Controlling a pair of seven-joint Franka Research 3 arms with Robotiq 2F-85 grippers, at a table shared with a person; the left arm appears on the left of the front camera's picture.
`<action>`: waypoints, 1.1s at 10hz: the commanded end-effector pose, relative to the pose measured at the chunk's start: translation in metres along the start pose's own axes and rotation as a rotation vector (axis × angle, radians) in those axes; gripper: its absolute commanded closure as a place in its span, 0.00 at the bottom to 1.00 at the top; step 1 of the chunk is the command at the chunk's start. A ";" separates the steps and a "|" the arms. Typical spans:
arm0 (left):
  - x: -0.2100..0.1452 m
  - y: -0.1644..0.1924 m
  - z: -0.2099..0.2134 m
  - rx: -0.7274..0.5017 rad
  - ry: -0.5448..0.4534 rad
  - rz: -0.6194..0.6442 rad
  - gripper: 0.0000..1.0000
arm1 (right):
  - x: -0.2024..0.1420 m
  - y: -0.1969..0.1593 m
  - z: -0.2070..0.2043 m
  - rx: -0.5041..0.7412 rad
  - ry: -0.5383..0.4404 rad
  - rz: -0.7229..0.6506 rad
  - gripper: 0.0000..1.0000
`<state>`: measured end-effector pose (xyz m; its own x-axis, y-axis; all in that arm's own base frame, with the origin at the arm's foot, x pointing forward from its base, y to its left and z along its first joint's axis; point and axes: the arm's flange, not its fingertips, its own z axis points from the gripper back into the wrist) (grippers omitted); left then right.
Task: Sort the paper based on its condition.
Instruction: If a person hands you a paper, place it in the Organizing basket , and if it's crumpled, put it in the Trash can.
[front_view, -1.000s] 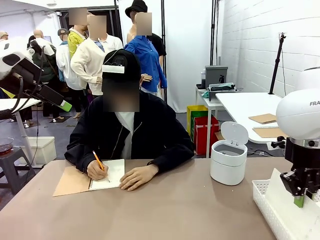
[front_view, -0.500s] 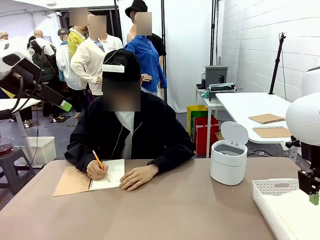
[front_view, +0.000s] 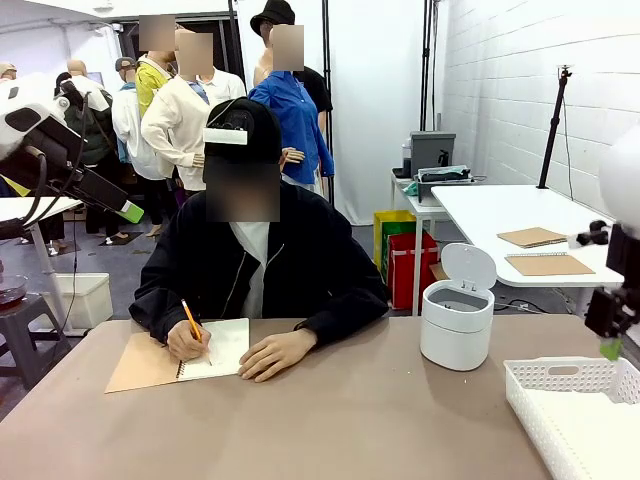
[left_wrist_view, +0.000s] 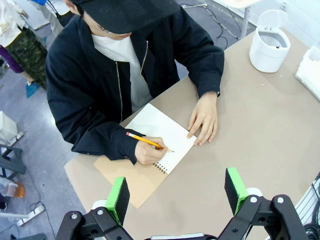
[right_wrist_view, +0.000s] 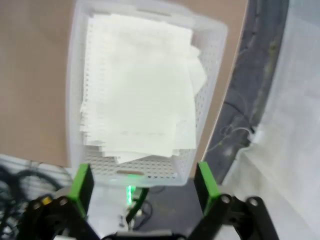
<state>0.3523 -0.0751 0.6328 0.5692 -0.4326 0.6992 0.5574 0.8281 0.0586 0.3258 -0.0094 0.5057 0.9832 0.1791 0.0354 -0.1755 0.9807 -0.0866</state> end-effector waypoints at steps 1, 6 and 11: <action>0.000 0.001 0.001 0.004 -0.006 0.001 0.00 | -0.001 -0.003 -0.017 -0.047 0.030 0.012 0.00; 0.000 0.001 0.001 0.004 -0.006 0.001 0.00 | -0.003 -0.001 -0.013 -0.024 0.036 0.010 0.00; 0.000 0.001 0.001 0.004 -0.006 0.001 0.00 | 0.024 0.063 0.057 0.256 -0.282 0.253 0.00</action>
<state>0.3523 -0.0752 0.6328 0.5692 -0.4326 0.6992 0.5575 0.8281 0.0586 0.3285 0.0564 0.5600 0.8959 0.3612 0.2586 -0.3831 0.9229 0.0380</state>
